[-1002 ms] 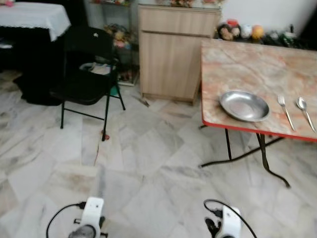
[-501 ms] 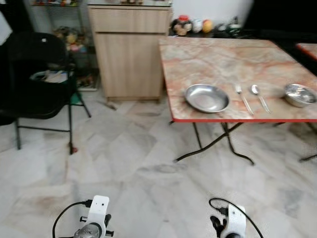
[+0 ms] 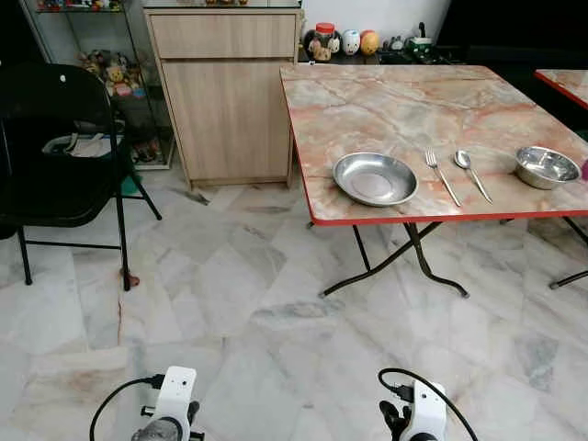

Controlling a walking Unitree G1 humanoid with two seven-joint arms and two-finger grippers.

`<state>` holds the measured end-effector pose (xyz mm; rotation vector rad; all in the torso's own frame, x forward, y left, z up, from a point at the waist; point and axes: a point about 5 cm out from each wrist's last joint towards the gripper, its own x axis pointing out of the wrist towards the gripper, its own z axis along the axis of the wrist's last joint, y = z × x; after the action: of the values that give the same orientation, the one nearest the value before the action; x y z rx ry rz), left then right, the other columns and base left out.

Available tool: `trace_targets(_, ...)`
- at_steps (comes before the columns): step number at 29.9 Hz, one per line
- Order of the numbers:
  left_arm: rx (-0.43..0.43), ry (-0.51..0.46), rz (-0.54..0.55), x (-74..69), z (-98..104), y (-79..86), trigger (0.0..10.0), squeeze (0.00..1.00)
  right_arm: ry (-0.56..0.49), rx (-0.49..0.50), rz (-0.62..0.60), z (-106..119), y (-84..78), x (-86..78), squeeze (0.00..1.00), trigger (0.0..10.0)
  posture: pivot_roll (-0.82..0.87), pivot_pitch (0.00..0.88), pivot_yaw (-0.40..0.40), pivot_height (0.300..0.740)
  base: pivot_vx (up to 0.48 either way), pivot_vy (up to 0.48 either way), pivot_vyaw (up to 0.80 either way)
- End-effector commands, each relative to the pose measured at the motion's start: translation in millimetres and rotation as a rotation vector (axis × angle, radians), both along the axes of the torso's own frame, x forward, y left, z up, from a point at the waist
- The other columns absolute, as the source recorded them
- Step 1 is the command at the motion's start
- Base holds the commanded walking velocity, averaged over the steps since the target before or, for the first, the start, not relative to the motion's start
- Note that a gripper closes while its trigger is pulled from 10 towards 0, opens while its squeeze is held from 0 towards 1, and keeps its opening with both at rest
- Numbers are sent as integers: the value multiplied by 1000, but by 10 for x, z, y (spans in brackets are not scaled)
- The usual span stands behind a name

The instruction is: Setting the table

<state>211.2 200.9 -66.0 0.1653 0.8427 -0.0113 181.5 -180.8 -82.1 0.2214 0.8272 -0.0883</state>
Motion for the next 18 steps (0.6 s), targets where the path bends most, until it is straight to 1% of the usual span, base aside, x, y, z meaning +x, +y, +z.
trace_targets(1,16,28,-11,-41,-29,-1,10000,0,7,-7,-6,-3,-35,-11,0,10000,59,0,-37,740,0,-262,0)
trace_targets(9,20,31,-10,-51,-34,-1,10000,0,9,-13,1,-3,-39,-12,0,10000,58,0,-39,740,0,-284,0)
trace_targets(18,22,34,-10,-61,-40,1,10000,0,12,-29,26,-3,-44,-13,0,10000,55,0,-39,740,0,-377,0)
